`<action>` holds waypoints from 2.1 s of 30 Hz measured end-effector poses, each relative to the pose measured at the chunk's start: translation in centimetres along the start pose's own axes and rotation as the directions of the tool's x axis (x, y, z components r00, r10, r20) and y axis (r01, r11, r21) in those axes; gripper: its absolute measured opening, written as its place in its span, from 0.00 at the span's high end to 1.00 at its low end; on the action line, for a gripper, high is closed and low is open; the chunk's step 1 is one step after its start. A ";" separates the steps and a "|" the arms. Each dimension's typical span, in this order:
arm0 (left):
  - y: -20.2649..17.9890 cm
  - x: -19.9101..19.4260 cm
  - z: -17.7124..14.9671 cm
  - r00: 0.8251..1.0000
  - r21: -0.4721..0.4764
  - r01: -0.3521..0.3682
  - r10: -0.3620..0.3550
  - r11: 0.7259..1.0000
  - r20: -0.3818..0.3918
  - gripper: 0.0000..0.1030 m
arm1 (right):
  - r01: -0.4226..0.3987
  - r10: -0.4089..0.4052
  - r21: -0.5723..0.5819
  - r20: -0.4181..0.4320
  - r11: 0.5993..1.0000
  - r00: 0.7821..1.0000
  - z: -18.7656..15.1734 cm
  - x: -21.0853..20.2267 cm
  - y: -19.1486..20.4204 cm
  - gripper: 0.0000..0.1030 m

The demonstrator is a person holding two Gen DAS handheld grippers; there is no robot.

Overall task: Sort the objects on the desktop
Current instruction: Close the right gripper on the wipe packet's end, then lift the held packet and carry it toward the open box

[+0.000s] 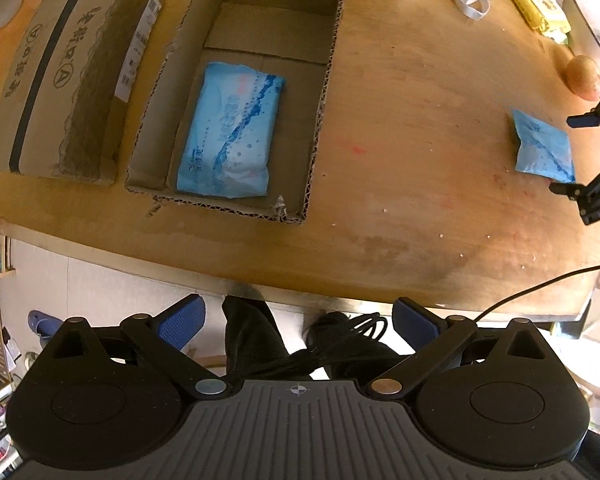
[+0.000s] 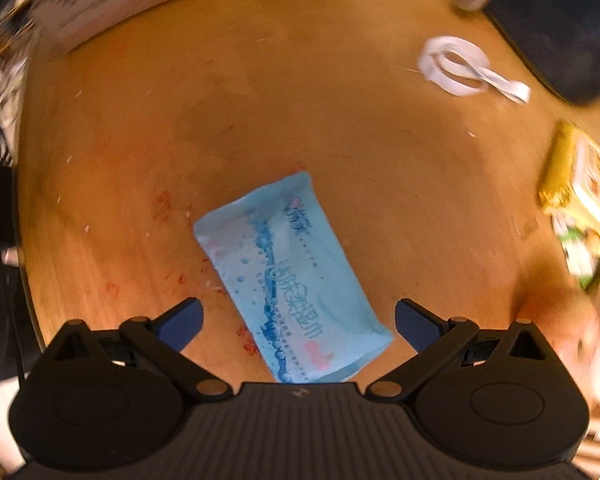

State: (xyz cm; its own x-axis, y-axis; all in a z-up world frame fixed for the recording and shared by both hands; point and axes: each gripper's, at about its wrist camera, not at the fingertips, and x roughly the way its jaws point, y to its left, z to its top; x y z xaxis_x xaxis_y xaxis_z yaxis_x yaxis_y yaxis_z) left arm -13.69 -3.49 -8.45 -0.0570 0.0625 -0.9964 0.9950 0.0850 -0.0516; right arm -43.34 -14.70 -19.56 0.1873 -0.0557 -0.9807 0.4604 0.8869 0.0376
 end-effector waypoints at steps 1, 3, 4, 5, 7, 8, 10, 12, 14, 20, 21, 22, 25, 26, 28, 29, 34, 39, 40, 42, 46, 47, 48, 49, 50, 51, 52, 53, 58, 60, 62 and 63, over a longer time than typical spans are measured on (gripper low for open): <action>0.1 0.0 0.0 1.000 -0.006 0.000 0.000 1.000 0.000 0.00 | -0.007 0.007 -0.024 -0.003 1.000 1.000 0.1 0.1 0.1 0.00; 0.3 0.1 -0.2 1.000 -0.019 -0.001 0.001 1.000 -0.001 0.00 | -0.010 0.009 -0.074 -0.013 0.997 1.000 0.2 0.3 0.3 0.00; 0.3 0.1 -0.2 1.000 -0.024 -0.001 0.001 1.000 -0.002 0.00 | -0.012 0.011 -0.095 -0.016 0.995 1.000 0.2 0.4 0.4 0.00; 0.4 0.1 -0.3 1.000 -0.029 0.000 0.000 1.000 -0.002 0.00 | -0.014 0.012 -0.115 -0.019 0.993 1.000 0.3 0.5 0.4 0.00; 0.5 0.2 -0.4 1.000 -0.039 0.000 0.000 0.999 -0.003 0.00 | -0.017 0.013 -0.150 -0.027 0.989 1.000 0.4 0.6 0.4 0.00; 0.5 0.2 -0.5 1.000 -0.044 -0.001 0.000 0.999 -0.004 0.00 | -0.019 0.014 -0.167 -0.031 0.986 0.999 0.4 0.6 0.5 0.01; 0.6 0.3 -0.7 1.000 -0.052 0.000 0.000 0.999 -0.006 0.00 | -0.025 0.018 -0.193 -0.038 0.981 0.999 0.6 0.6 0.4 0.01; 0.6 0.4 -0.8 1.000 -0.059 0.001 -0.002 0.998 -0.008 0.00 | -0.027 0.018 -0.218 -0.043 0.975 0.999 0.7 0.7 0.3 0.02; 0.7 0.4 -0.9 1.000 -0.067 0.001 -0.002 0.998 -0.010 0.00 | -0.037 0.025 -0.246 -0.052 0.969 0.998 0.8 0.8 0.3 0.04; 0.8 0.6 -1.1 1.000 -0.086 0.002 -0.003 0.996 -0.012 0.00 | -0.055 0.036 -0.313 -0.067 0.948 0.997 1.3 1.0 0.3 0.06; 0.8 0.7 -1.1 1.000 -0.089 0.002 -0.003 0.996 -0.013 0.00 | -0.059 0.039 -0.320 -0.069 0.945 0.997 1.4 1.0 0.3 0.06; 0.8 0.7 -1.1 1.000 -0.092 0.002 -0.004 0.996 -0.014 0.00 | -0.062 0.042 -0.326 -0.070 0.943 0.997 1.4 1.1 0.3 0.06; 0.8 0.8 -1.2 1.000 -0.102 0.003 -0.005 0.995 -0.018 0.00 | -0.073 0.049 -0.343 -0.078 0.937 0.996 1.6 1.2 0.2 0.06; 0.9 0.9 -1.2 1.000 -0.104 0.003 -0.005 0.995 -0.019 0.00 | -0.075 0.049 -0.351 -0.082 0.934 0.995 1.6 1.3 0.2 0.06; 0.9 0.9 -1.2 1.000 -0.108 0.003 -0.005 0.994 -0.019 0.00 | -0.077 0.047 -0.365 -0.090 0.928 0.995 1.5 1.4 0.2 0.06; 0.9 0.9 -1.2 1.000 -0.110 0.003 -0.006 0.994 -0.019 0.00 | -0.077 0.044 -0.372 -0.095 0.925 0.995 1.5 1.5 0.3 0.07; 0.8 1.1 -1.1 1.000 -0.109 0.003 -0.006 0.994 -0.024 0.00 | -0.086 0.048 -0.388 -0.106 0.918 0.993 1.4 1.6 0.1 0.11; 0.7 1.1 -0.9 1.000 -0.108 0.004 -0.007 0.994 -0.027 0.00 | -0.092 0.058 -0.383 -0.100 0.919 0.993 1.4 0.8 -0.2 0.27; 0.6 1.2 -0.9 1.000 -0.107 0.005 -0.008 0.994 -0.028 0.00 | -0.093 0.060 -0.378 -0.097 0.921 0.993 1.5 0.6 -0.4 0.34; 0.5 1.2 -0.7 1.000 -0.101 0.006 -0.008 0.995 -0.027 0.00 | -0.095 0.064 -0.362 -0.096 0.927 0.993 1.6 0.4 -0.9 0.36; 0.1 1.2 -0.7 1.000 -0.093 0.008 -0.010 0.996 -0.024 0.00 | -0.096 0.065 -0.360 -0.097 0.928 0.993 1.7 0.0 -1.2 0.38; 0.1 1.2 -0.7 1.000 -0.093 0.008 -0.011 0.996 -0.024 0.00 | -0.096 0.065 -0.362 -0.096 0.927 0.993 1.6 -0.2 -1.2 0.39; 0.1 1.2 -0.7 1.000 -0.094 0.009 -0.011 0.996 -0.024 0.00 | -0.096 0.066 -0.361 -0.095 0.927 0.993 1.6 -0.3 -1.2 0.39; 0.1 1.3 -0.7 1.000 -0.095 0.008 -0.011 0.995 -0.025 0.00 | -0.096 0.067 -0.360 -0.094 0.928 0.993 1.5 -0.5 -1.3 0.40; 0.1 1.3 -0.7 1.000 -0.095 0.008 -0.011 0.995 -0.025 0.00 | -0.096 0.067 -0.360 -0.092 0.928 0.993 1.5 -0.6 -1.4 0.40; 0.1 1.2 -0.7 1.000 -0.095 0.009 -0.011 0.995 -0.025 0.00 | -0.095 0.067 -0.359 -0.091 0.928 0.994 1.5 -0.7 -1.4 0.41; 0.1 1.2 -0.7 1.000 -0.095 0.009 -0.011 0.995 -0.024 0.00 | -0.093 0.064 -0.358 -0.090 0.929 0.994 1.4 -0.8 -1.5 0.41; 0.1 1.2 -0.7 1.000 -0.095 0.009 -0.011 0.995 -0.023 0.00 | -0.090 0.062 -0.357 -0.088 0.930 0.994 1.4 -1.0 -1.6 0.41; 0.1 1.1 -0.7 1.000 -0.085 0.010 -0.012 0.996 -0.021 0.00 | -0.081 0.058 -0.349 -0.075 0.933 0.995 1.5 -1.8 -1.8 0.42; 0.2 1.0 -0.8 1.000 -0.084 0.011 -0.013 0.996 -0.020 0.00 | -0.080 0.059 -0.346 -0.071 0.935 0.996 1.6 -2.1 -2.0 0.42; 0.3 1.0 -0.8 1.000 -0.084 0.012 -0.014 0.996 -0.019 0.00 | -0.079 0.058 -0.346 -0.069 0.935 0.996 1.7 -2.6 -2.1 0.42; 0.4 0.9 -0.8 1.000 -0.084 0.013 -0.014 0.996 -0.018 0.00 | -0.078 0.058 -0.346 -0.068 0.935 0.996 1.7 -2.8 -2.1 0.42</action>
State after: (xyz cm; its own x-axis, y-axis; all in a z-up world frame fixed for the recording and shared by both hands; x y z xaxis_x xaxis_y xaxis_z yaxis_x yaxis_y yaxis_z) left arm -13.45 -2.58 -9.35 -0.0726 0.0794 -0.9942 0.9839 0.1690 -0.0583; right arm -43.38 -17.18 -16.55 0.1540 0.0270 -0.9877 0.1157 0.9923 0.0452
